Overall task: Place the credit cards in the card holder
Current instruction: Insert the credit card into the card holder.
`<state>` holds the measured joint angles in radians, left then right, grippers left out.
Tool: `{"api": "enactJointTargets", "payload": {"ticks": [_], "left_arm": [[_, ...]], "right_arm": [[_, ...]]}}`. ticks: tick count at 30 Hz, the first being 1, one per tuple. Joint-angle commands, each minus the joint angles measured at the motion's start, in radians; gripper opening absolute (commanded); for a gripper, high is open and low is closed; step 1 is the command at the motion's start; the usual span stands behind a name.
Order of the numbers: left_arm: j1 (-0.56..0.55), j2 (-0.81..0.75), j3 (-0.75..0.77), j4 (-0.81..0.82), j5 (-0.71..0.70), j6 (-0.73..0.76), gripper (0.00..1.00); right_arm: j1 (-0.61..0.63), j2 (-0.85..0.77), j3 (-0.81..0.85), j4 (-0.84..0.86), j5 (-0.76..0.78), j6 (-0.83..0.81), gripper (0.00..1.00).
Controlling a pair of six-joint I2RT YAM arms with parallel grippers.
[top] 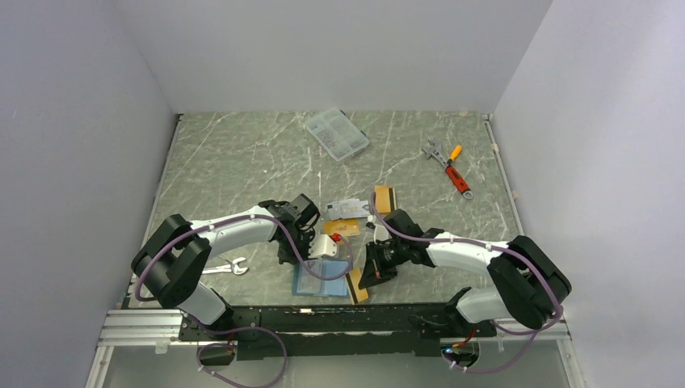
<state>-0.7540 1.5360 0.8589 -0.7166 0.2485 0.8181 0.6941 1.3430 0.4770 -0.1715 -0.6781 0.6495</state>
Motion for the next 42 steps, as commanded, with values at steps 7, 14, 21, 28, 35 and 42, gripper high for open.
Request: {"api": "enactJointTargets", "payload": {"ticks": [7,14,21,28,35,42], "left_arm": [[-0.003,-0.001,0.018,-0.01,0.003,0.013,0.12],[-0.004,-0.007,0.007,-0.005,-0.002,0.018,0.12],[-0.004,-0.007,0.009,-0.005,0.0,0.019,0.11],[-0.006,-0.013,0.001,-0.004,0.0,0.021,0.11],[-0.007,-0.018,0.0,-0.007,-0.002,0.023,0.11],[-0.007,-0.02,-0.002,-0.007,0.0,0.021,0.1]], "right_arm": [[-0.007,0.026,-0.013,0.04,-0.009,-0.002,0.0],[-0.006,0.029,-0.017,0.013,-0.006,-0.017,0.0],[-0.006,0.062,-0.007,0.029,-0.012,-0.01,0.0],[-0.005,0.099,0.011,0.039,-0.019,-0.009,0.0],[-0.005,0.138,0.05,0.033,-0.022,-0.019,0.0],[-0.005,0.163,0.05,0.051,-0.029,-0.008,0.0]]}}
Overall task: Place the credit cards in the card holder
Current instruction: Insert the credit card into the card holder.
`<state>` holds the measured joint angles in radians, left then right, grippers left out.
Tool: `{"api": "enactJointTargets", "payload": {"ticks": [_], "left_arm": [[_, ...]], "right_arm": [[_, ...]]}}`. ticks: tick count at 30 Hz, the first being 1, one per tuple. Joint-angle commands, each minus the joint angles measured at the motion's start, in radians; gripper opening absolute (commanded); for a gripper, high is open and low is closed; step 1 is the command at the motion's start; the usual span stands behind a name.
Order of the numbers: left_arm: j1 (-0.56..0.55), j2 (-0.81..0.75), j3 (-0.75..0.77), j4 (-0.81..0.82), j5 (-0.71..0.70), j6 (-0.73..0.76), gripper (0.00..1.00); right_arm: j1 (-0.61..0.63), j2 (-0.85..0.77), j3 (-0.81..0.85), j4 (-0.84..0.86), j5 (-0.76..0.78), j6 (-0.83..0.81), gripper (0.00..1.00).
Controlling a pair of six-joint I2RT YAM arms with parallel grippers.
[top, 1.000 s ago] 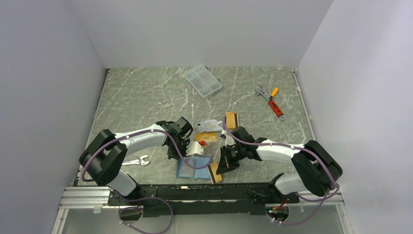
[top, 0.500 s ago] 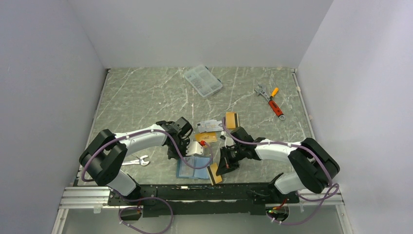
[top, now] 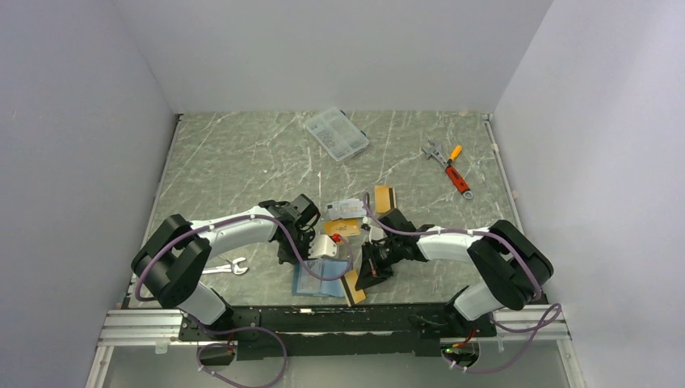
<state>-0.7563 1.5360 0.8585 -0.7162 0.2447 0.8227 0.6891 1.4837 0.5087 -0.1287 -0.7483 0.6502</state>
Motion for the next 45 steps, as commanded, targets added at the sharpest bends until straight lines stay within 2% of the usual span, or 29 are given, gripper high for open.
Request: {"api": "enactJointTargets", "payload": {"ticks": [1,9,27,45], "left_arm": [[-0.005,-0.02,-0.002,-0.009,0.004,0.018,0.1],[-0.006,-0.022,-0.006,-0.008,0.003,0.02,0.1],[-0.008,-0.013,0.007,-0.022,0.008,0.02,0.09],[-0.012,-0.016,0.008,-0.029,0.008,0.023,0.08]], "right_arm": [[0.0,0.02,0.02,-0.004,0.044,-0.013,0.0],[-0.002,-0.054,-0.042,-0.05,0.067,-0.012,0.0],[-0.006,-0.087,-0.054,-0.081,0.072,-0.024,0.0],[-0.004,-0.027,-0.003,-0.051,0.052,-0.028,0.0]]}}
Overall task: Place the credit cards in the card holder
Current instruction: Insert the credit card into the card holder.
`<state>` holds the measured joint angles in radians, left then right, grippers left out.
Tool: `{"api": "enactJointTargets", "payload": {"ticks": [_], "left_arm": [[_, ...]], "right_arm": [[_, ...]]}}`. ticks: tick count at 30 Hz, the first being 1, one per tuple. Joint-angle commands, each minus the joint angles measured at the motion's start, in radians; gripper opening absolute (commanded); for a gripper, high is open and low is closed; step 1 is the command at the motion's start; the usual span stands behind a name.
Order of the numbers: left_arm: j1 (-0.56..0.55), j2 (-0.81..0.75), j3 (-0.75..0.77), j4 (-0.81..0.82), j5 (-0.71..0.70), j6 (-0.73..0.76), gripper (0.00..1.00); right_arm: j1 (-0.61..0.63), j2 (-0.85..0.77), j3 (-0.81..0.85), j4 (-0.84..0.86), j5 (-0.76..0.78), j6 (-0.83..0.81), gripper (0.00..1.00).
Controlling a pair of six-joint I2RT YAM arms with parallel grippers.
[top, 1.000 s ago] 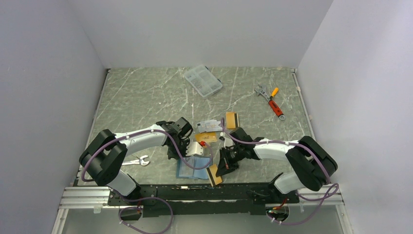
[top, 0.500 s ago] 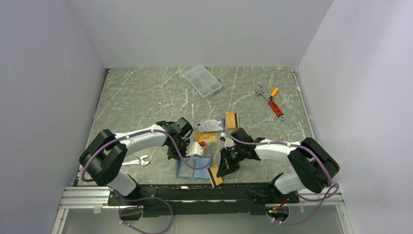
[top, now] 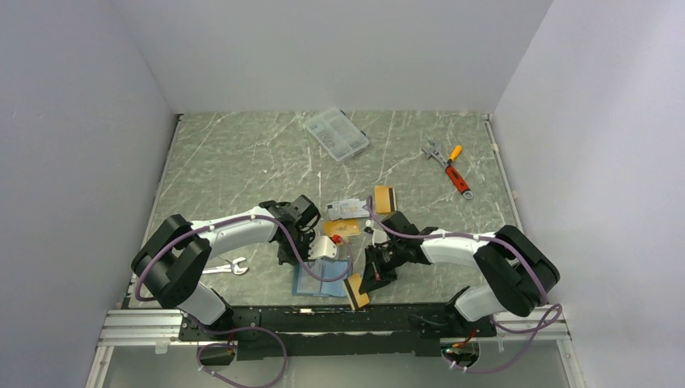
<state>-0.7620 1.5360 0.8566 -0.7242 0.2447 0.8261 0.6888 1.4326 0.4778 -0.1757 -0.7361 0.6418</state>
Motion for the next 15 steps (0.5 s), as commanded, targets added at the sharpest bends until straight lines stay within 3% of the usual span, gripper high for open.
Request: {"api": "enactJointTargets", "payload": {"ticks": [1,15], "left_arm": [[-0.005,-0.017,0.01,-0.021,0.009,0.02,0.08],[-0.007,-0.021,0.009,-0.027,0.013,0.021,0.08]], "right_arm": [[-0.003,0.03,0.028,-0.001,0.038,-0.019,0.0],[0.007,0.082,0.071,0.032,0.026,-0.008,0.0]]}}
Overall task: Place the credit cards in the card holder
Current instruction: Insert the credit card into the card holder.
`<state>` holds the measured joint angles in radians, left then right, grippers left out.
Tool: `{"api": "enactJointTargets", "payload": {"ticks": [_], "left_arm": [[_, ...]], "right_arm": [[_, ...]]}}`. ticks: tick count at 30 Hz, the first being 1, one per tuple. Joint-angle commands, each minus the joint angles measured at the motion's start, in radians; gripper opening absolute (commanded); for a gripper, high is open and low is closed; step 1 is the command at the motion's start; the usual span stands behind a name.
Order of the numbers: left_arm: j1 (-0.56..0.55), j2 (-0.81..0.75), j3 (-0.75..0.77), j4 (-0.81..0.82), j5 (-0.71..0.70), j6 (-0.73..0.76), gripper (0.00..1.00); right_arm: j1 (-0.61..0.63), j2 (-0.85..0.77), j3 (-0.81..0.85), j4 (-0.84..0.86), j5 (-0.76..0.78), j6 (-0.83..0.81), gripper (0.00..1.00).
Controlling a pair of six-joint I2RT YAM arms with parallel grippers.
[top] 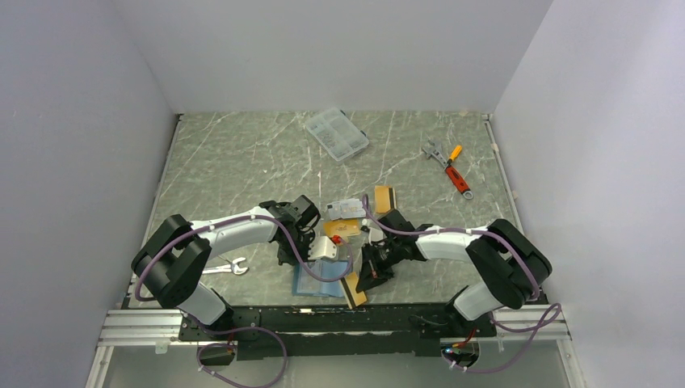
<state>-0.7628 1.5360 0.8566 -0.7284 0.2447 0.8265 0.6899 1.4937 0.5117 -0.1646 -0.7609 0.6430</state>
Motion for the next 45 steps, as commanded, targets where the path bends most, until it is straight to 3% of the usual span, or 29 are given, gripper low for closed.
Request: {"api": "enactJointTargets", "payload": {"ticks": [1,31,45], "left_arm": [[-0.006,-0.023,0.01,-0.023,0.013,0.021,0.08],[-0.007,-0.024,0.013,-0.037,0.018,0.026,0.06],[0.003,-0.058,0.002,-0.053,-0.01,0.039,0.05]], "right_arm": [[0.007,0.021,0.039,0.02,0.051,-0.011,0.0],[0.017,0.08,0.036,0.119,0.02,0.023,0.0],[0.017,-0.079,0.099,-0.143,0.128,-0.05,0.0]]}}
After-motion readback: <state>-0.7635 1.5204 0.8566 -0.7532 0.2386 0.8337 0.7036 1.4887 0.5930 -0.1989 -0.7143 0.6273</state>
